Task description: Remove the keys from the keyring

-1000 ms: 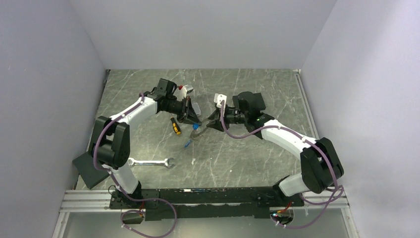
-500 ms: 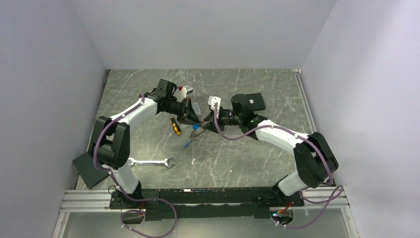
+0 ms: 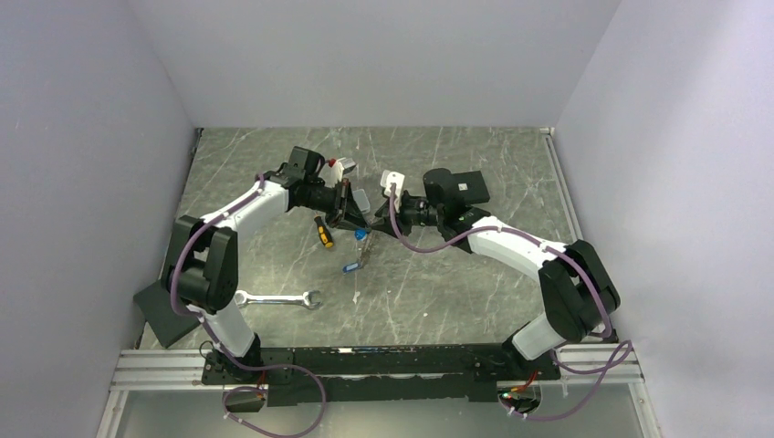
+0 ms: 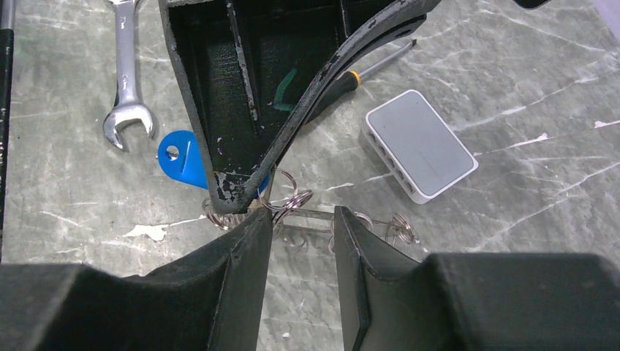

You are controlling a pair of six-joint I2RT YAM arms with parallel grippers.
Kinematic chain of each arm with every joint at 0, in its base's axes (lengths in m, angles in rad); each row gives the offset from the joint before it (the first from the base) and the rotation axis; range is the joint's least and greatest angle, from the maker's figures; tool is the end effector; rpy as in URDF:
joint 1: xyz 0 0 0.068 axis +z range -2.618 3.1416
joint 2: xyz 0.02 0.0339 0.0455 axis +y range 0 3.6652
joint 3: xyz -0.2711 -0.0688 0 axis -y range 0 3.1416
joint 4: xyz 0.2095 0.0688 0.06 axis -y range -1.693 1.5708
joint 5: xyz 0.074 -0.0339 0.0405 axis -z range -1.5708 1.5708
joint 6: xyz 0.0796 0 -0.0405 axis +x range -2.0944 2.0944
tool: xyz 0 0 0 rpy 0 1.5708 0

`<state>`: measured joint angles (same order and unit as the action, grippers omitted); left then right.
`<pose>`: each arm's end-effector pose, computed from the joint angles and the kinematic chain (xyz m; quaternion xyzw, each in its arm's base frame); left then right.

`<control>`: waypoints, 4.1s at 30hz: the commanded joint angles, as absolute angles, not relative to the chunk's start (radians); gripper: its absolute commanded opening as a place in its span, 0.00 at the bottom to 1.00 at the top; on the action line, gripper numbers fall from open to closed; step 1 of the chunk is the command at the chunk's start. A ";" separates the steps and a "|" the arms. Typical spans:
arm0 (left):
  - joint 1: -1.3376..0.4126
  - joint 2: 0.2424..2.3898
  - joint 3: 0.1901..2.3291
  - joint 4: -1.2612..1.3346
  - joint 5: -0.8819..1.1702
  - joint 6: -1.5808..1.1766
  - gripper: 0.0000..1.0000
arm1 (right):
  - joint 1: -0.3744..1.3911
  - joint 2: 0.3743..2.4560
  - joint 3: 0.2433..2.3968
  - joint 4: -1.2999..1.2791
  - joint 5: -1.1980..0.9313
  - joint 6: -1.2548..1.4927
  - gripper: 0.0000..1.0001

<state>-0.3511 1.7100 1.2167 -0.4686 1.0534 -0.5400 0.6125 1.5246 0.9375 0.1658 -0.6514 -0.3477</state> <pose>0.2911 -0.1803 0.2426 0.0722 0.8353 -0.5444 0.0272 0.2508 0.2352 0.2621 -0.5216 0.6250 0.3342 0.4751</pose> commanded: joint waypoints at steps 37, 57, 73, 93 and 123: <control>-0.311 1.643 1.191 -0.488 0.981 -0.492 0.00 | 0.626 1.459 0.744 0.479 -0.628 -0.477 0.00; -0.261 1.657 1.140 -0.438 0.969 -0.548 0.00 | 0.625 1.448 0.593 0.754 -0.654 -0.511 0.00; -0.287 1.595 1.119 -0.411 1.068 -0.513 0.00 | 0.622 1.471 0.773 0.437 -0.683 -0.452 0.16; -0.291 1.556 1.102 -0.392 1.073 -0.535 0.00 | 0.632 1.478 0.888 0.272 -0.709 -0.144 0.37; -0.296 1.539 1.088 -0.377 1.082 -0.547 0.00 | 0.672 1.581 1.000 0.248 -0.614 -0.119 0.30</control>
